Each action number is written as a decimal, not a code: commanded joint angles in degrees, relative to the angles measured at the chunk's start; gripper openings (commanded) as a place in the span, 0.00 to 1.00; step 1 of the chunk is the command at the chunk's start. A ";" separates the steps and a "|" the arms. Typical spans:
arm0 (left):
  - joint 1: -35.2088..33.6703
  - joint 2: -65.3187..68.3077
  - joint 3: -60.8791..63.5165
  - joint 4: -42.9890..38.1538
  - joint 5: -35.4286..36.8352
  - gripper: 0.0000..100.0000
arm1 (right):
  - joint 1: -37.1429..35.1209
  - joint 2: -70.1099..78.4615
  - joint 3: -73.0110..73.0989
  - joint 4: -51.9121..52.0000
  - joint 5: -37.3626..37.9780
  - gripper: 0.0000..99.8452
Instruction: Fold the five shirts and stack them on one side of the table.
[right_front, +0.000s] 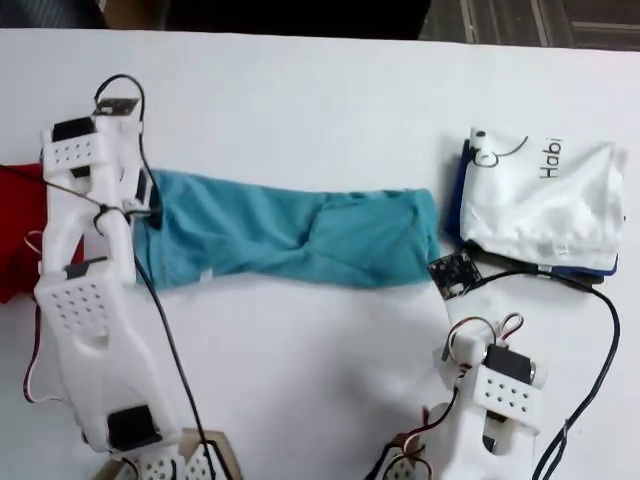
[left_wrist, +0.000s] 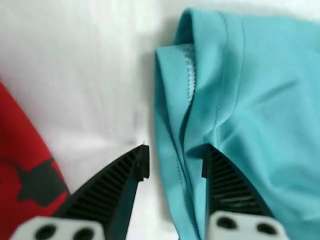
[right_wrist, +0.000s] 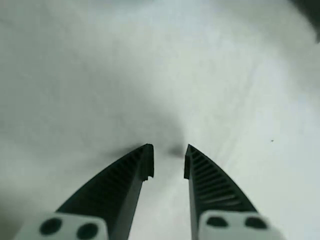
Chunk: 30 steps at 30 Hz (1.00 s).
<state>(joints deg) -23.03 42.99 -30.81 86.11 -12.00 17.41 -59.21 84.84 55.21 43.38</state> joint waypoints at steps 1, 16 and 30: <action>-0.18 0.97 -0.57 -0.88 0.53 0.20 | 0.40 -1.19 -0.26 -0.84 0.35 0.12; 2.37 18.90 -23.60 14.68 -3.25 0.01 | 0.40 -1.10 0.00 -1.10 -0.09 0.11; -3.69 5.01 -24.66 16.26 -3.43 0.03 | 4.79 -1.36 0.00 -0.92 0.35 0.11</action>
<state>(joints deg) -22.95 57.67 -56.13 101.49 -14.90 19.69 -59.21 85.01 54.86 43.38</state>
